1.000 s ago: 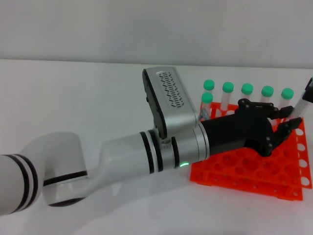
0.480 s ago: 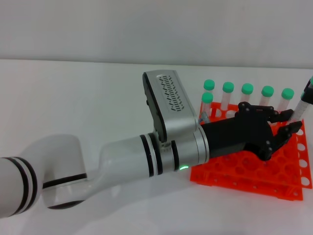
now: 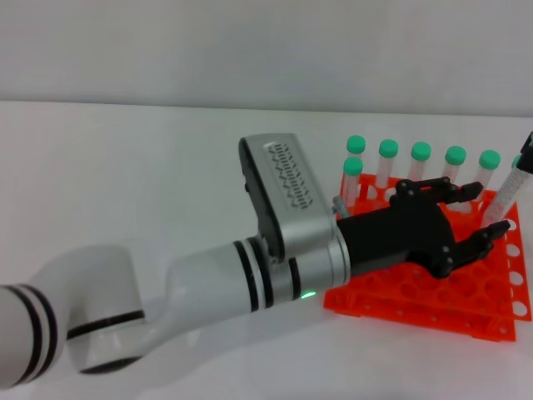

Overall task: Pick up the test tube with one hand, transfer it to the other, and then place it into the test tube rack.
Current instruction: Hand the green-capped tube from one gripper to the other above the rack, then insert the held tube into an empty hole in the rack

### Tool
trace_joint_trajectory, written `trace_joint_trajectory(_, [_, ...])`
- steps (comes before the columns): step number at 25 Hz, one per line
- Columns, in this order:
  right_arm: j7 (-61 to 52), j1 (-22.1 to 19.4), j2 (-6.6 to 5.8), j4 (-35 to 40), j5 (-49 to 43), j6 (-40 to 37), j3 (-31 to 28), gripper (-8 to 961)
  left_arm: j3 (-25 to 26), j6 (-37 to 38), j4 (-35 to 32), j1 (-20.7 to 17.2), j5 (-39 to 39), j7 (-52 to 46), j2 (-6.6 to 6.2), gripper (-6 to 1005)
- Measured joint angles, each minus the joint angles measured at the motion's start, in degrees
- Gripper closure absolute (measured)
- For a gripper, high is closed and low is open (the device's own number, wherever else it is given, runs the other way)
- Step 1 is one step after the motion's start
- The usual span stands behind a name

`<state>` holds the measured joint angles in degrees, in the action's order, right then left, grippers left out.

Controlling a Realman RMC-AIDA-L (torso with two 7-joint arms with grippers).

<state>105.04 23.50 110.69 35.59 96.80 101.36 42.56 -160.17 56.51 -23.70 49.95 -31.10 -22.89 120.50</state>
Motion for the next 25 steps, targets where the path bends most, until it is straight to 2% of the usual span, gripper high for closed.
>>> trace_joint_trajectory(4, [0.3, -0.3, 0.09, 0.0, 1.0, -0.2, -0.3, 735, 2.0, 1.6, -0.8, -4.2, -0.3, 7.3, 0.06, 465])
trace_joint_trajectory(9, [0.4, -0.3, 0.37, 0.0, 3.1, -1.5, -0.9, 733, 8.9, 5.7, -2.9, -14.8, -0.7, 18.5, 0.08, 236])
trace_joint_trajectory(11, [0.8, 0.1, 1.03, 0.0, 3.4, -2.7, -0.9, 732, 12.6, 7.8, -3.1, -19.6, -2.1, 21.6, 0.04, 216])
trace_joint_trajectory(14, [2.9, 2.2, 3.09, -0.6, 2.8, -6.5, 0.0, 730, 16.4, 11.1, -2.5, -25.1, -6.2, 22.3, -0.36, 185])
trace_joint_trajectory(15, [4.5, 3.3, 4.01, -1.3, 2.5, -8.4, 0.6, 729, 16.9, 11.8, -2.2, -25.9, -7.2, 22.2, -0.46, 175])
trace_joint_trajectory(17, [7.8, 5.2, 4.74, -3.6, 2.8, -11.4, 1.8, 728, 18.6, 14.6, 0.0, -28.7, -11.1, 21.7, -0.62, 155])
trace_joint_trajectory(22, [13.9, 10.2, 4.79, -11.7, 3.6, -17.7, 3.1, 725, 19.6, 20.0, 4.7, -32.4, -19.0, 21.3, -0.67, 115])
trace_joint_trajectory(25, [16.9, 11.5, 5.06, -14.2, 3.6, -20.4, 3.2, 724, 19.7, 22.9, 6.9, -33.8, -22.3, 20.8, -0.73, 117])
